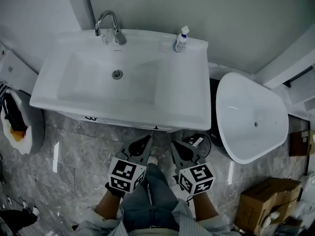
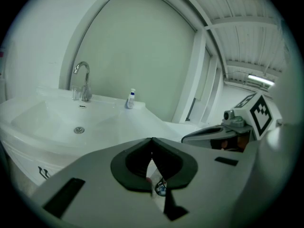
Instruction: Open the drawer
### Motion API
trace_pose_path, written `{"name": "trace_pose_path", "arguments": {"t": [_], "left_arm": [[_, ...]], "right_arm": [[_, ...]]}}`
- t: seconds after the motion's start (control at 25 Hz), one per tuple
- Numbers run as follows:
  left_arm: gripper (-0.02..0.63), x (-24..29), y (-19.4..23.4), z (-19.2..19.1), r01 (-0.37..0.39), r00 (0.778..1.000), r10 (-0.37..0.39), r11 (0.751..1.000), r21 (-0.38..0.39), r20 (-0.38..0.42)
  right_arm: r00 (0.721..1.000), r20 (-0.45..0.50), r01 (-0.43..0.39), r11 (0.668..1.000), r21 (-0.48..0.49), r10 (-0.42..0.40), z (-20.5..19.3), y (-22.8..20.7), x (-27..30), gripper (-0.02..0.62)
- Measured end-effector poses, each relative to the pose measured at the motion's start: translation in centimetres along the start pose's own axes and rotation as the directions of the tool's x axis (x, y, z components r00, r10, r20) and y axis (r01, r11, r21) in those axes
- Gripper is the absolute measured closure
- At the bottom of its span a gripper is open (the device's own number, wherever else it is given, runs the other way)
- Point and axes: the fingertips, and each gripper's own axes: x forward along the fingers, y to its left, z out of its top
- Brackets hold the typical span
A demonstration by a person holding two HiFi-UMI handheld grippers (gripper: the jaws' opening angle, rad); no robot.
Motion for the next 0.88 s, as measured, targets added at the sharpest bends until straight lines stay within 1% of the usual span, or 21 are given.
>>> {"name": "trace_pose_path", "arguments": {"t": [0.24,0.52,0.72,0.88], "left_arm": [[0.589,1.3,0.7,-3.8,0.019,0.999,-0.020,1.000,-0.005,-0.037],[0.589,3.5,2.1,-7.8,0.026,0.998,-0.026,1.000,-0.006,-0.053],[0.589,5.2,2.4,-11.6,0.093,0.994,-0.093,0.996,-0.011,-0.058],[0.589,7.1,3.3,-14.7,0.116,0.990,-0.116,0.993,-0.008,-0.080]], "right_arm": [[1.000,-0.026,-0.013,1.000,0.008,0.014,-2.8,0.1,2.0,0.588],[0.999,-0.050,0.010,1.000,-0.009,-0.010,-6.5,-1.5,5.2,0.588],[0.999,-0.045,0.004,1.000,0.000,-0.004,-10.0,-2.4,7.7,0.588],[0.996,-0.087,0.022,0.999,-0.048,-0.026,-13.1,-3.4,10.1,0.588]]}}
